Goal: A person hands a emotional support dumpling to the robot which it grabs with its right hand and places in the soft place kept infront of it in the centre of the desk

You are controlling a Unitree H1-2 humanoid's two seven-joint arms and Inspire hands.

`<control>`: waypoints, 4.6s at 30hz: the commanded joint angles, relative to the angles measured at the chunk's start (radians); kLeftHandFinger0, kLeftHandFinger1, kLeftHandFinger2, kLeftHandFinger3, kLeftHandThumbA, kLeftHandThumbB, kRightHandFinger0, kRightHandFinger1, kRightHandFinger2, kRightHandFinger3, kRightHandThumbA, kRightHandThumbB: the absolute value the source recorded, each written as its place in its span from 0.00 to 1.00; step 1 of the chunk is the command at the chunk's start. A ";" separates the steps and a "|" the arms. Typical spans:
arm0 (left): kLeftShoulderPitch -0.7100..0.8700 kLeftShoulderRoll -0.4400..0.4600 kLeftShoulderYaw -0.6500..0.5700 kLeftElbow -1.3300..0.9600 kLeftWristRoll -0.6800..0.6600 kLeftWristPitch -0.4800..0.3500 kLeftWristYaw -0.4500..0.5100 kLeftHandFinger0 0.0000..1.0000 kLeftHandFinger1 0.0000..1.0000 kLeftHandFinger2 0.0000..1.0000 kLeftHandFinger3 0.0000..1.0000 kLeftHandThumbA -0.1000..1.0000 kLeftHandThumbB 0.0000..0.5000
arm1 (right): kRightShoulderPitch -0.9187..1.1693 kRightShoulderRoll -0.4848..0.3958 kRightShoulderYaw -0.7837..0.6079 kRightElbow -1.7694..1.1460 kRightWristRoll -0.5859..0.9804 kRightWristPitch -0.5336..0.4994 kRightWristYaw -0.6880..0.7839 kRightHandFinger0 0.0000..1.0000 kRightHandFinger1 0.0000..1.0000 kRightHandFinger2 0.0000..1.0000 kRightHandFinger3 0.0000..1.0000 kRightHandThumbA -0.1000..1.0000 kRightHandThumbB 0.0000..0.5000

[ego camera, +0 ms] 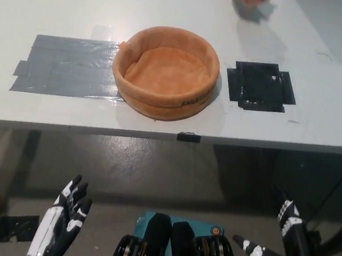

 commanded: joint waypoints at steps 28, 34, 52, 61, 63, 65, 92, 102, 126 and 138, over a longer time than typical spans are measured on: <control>-0.094 0.001 0.029 0.017 0.024 0.003 0.010 1.00 1.00 1.00 1.00 0.76 0.00 | -0.997 -0.184 0.073 0.401 -0.379 0.482 -0.035 1.00 1.00 1.00 1.00 0.91 0.66; -0.081 -0.002 0.024 0.011 0.039 -0.001 0.013 1.00 1.00 1.00 1.00 0.77 0.00 | -1.137 -0.177 0.147 0.692 -0.410 0.461 -0.054 1.00 1.00 1.00 1.00 0.96 0.69; -0.093 -0.012 0.018 0.008 0.046 0.015 0.008 1.00 1.00 1.00 1.00 0.77 0.00 | -1.178 -0.144 0.111 0.856 -0.269 0.462 0.085 1.00 1.00 1.00 1.00 1.00 0.71; -0.102 -0.010 0.019 0.015 0.051 0.011 0.009 1.00 1.00 1.00 1.00 0.77 0.00 | -1.179 -0.150 0.034 0.820 -0.151 0.432 0.195 1.00 1.00 1.00 1.00 1.00 0.58; -0.104 -0.011 0.020 0.014 0.049 0.017 0.008 1.00 1.00 1.00 1.00 0.77 0.00 | -1.175 -0.155 0.046 0.795 -0.159 0.440 0.213 1.00 1.00 1.00 1.00 1.00 0.63; -0.104 -0.011 0.018 0.015 0.053 0.017 0.009 1.00 1.00 1.00 1.00 0.76 0.00 | -1.173 -0.157 0.052 0.784 -0.156 0.458 0.232 1.00 1.00 1.00 1.00 1.00 0.67; -0.109 -0.005 0.019 0.012 0.058 0.016 0.005 1.00 1.00 1.00 1.00 0.79 0.00 | -1.224 -0.203 0.465 0.982 -0.472 0.647 0.263 1.00 1.00 1.00 1.00 0.48 0.97; -0.114 -0.003 0.017 0.009 0.057 0.019 0.001 1.00 1.00 1.00 1.00 0.81 0.00 | -1.169 -0.201 0.454 0.987 -0.481 0.573 0.002 0.30 0.46 0.55 0.63 0.00 0.39; -0.121 -0.001 0.015 0.017 0.064 0.025 0.002 1.00 1.00 1.00 1.00 0.82 0.00 | -1.121 -0.137 0.026 0.300 -0.356 0.527 -0.150 0.00 0.49 0.85 0.91 0.00 0.32; -0.111 -0.003 0.015 0.021 0.046 0.007 -0.005 1.00 1.00 1.00 1.00 0.79 0.00 | -1.209 -0.036 0.124 0.198 -0.412 0.477 -0.108 0.00 0.32 0.75 0.88 0.00 0.34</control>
